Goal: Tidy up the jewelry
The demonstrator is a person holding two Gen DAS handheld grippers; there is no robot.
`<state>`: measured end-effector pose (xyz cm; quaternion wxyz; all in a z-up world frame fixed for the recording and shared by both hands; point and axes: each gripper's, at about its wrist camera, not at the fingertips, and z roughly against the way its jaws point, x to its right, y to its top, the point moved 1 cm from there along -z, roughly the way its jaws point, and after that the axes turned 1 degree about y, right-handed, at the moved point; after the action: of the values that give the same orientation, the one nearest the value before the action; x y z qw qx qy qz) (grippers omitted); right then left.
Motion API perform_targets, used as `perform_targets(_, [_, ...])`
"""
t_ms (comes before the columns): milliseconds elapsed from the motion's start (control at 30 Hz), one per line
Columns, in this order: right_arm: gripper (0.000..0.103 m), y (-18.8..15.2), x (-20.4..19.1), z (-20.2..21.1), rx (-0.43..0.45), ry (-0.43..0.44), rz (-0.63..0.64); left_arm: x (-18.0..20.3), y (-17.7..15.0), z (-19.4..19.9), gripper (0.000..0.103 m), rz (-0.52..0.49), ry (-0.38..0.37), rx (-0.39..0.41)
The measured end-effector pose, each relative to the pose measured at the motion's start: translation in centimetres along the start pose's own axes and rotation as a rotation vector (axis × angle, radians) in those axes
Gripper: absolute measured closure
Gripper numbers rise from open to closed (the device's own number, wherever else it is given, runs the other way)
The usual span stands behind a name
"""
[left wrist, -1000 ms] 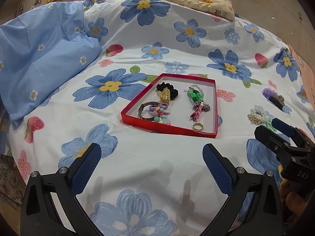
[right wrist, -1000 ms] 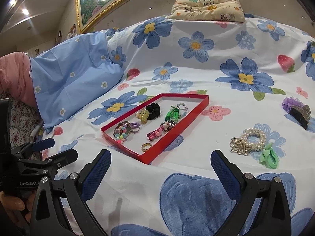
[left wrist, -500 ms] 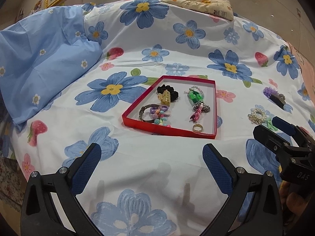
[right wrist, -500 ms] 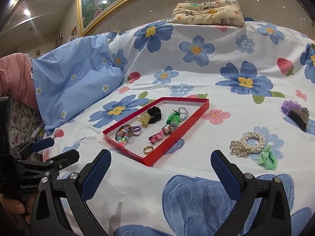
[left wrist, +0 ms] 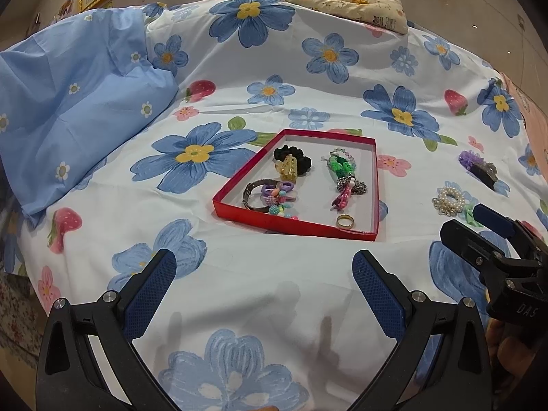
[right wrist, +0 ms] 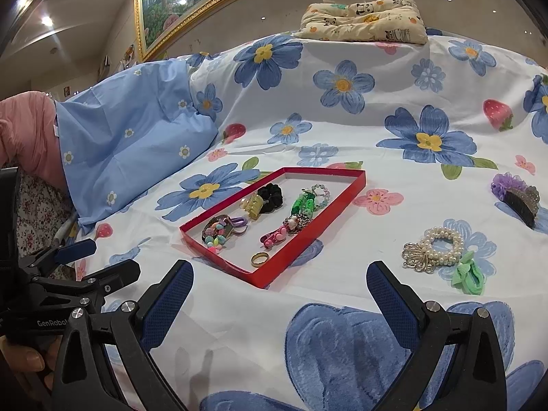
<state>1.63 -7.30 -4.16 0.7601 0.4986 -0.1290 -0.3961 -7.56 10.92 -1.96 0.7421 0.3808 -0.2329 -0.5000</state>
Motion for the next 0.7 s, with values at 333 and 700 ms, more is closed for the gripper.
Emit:
perform_targets(333, [0.001,-0.21,-0.2,-0.12,-0.003,0.0,0.002,0.01,0.03,-0.05,0.0,-0.002,0.0,-0.003])
perform_targets(700, [0.001,-0.36,-0.39,-0.23,-0.009,0.002,0.005,0.01,-0.05,-0.13,0.0,-0.002,-0.001,-0.001])
